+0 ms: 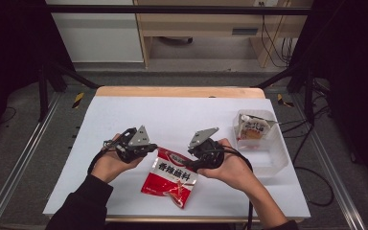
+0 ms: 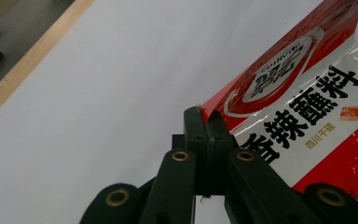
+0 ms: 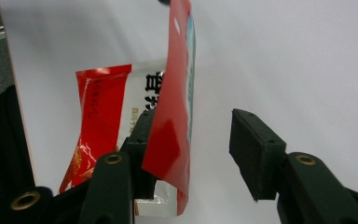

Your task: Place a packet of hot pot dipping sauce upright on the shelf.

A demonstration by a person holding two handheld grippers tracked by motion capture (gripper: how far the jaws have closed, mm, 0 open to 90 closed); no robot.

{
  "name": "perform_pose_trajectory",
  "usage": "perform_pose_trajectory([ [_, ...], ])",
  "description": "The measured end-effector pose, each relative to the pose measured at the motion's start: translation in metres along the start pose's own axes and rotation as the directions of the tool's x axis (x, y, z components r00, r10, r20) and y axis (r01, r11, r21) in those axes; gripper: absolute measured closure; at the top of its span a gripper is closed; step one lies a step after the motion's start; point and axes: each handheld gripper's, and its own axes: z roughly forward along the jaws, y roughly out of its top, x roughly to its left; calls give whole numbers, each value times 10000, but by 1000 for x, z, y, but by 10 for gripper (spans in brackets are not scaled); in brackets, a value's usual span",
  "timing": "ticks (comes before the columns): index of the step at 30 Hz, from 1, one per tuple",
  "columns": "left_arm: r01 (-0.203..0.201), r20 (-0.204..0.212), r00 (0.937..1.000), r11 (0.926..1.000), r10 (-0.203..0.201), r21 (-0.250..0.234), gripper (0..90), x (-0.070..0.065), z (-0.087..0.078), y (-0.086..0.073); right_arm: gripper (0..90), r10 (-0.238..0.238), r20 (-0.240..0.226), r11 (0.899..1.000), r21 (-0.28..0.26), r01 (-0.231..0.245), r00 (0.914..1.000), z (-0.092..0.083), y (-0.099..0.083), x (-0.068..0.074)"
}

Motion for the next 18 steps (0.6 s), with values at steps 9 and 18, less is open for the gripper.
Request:
perform_pose_trajectory([
  [9, 102, -244, 9996, 9999, -105, -111, 900, 4, -18, 2, 778, 112, -23, 9998, 158, -112, 9999, 6, 4, -4],
  [18, 122, -467, 9988, 9998, -131, -184, 900, 3, -32, 0, 896, -59, -103, 10000, 65, 59, 9999, 5, 16, -3],
])
